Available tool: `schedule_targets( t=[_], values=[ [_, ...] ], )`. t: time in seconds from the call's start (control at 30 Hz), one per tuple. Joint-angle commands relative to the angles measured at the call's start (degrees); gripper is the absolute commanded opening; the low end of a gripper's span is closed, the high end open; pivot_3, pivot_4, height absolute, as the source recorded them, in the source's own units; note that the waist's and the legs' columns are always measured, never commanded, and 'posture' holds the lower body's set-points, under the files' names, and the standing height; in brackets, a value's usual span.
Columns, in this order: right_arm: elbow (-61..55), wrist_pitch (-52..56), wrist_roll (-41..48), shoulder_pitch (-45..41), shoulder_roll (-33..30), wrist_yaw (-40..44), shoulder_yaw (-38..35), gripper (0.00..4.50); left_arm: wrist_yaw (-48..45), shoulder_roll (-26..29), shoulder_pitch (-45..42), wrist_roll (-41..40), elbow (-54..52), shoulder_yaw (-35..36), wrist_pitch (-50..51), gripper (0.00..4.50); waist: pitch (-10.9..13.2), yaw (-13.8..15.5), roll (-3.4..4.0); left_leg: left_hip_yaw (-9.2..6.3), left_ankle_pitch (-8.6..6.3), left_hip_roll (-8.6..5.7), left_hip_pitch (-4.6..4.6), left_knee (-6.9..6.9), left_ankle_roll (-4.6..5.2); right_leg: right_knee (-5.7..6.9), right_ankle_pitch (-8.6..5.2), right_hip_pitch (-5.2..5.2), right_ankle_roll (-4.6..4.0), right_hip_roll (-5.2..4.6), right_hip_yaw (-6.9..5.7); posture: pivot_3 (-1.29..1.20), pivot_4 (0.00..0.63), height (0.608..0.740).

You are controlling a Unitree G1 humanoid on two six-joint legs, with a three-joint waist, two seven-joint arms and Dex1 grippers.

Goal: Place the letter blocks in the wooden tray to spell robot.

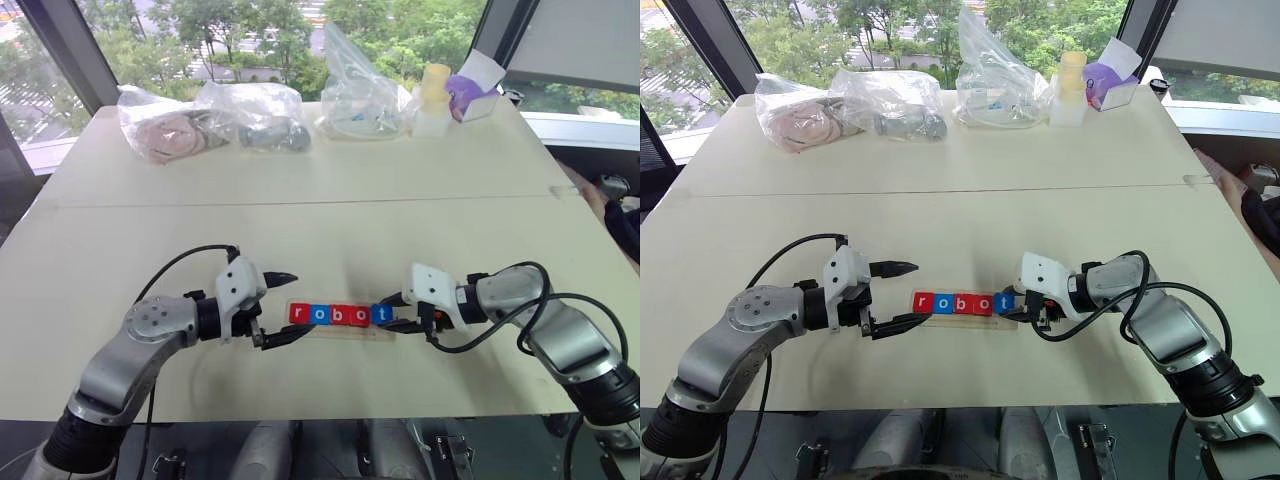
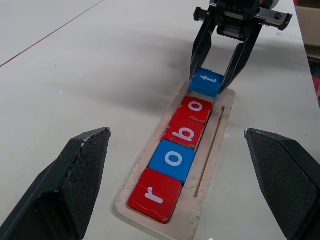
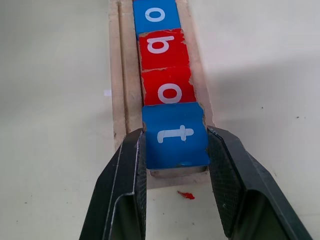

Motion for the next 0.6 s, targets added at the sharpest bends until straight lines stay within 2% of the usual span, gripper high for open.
schedule_targets(
  t=[0.03, 0.17, 0.37, 0.4, 0.6],
  values=[
    [-0.6, -0.29, -0.1, -0.46, -0.29, 0.13, -0.61, 1.14, -0.04, -0.12, -0.08, -1.05, -1.56, 0.4, -0.27, 4.5, 0.0, 0.0, 0.0, 0.0, 0.0, 0.0, 0.0, 0.0, 0.0, 0.0, 0.0, 0.0, 0.0, 0.0, 0.0, 0.0, 0.15, 0.74],
    [-0.58, -0.09, -0.1, -0.52, -0.09, 0.08, -0.52, 1.14, -0.03, -0.15, -0.18, -1.02, -1.43, 0.36, -0.29, 4.5, 0.0, 0.0, 0.0, 0.0, 0.0, 0.0, 0.0, 0.0, 0.0, 0.0, 0.0, 0.0, 0.0, 0.0, 0.0, 0.0, 0.15, 0.74],
    [-1.38, 0.94, 0.55, -0.88, 0.21, 0.17, -0.9, 4.24, 0.01, -0.2, -0.33, -0.97, -1.27, 0.34, -0.31, 4.5, 0.0, 0.0, 0.0, 0.0, 0.0, 0.0, 0.0, 0.0, 0.0, 0.0, 0.0, 0.0, 0.0, 0.0, 0.0, 0.0, 0.15, 0.74],
    [-1.59, 1.27, 0.84, -0.94, 0.27, 0.23, -1.07, 4.44, 0.03, -0.23, -0.32, -0.96, -1.26, 0.32, -0.32, 4.5, 0.0, 0.0, 0.0, 0.0, 0.0, 0.0, 0.0, 0.0, 0.0, 0.0, 0.0, 0.0, 0.0, 0.0, 0.0, 0.0, 0.15, 0.74],
    [-0.13, 1.43, 0.62, -2.39, 0.02, -0.87, -2.7, 4.44, 0.04, -0.26, -0.21, -0.84, -1.21, 0.32, -0.43, 4.5, 0.0, -0.05, 0.0, 0.0, 0.0, 0.0, 0.0, 0.0, 0.0, 0.0, 0.0, 0.0, 0.0, 0.0, 0.0, 0.0, 0.15, 0.74]
  ],
)
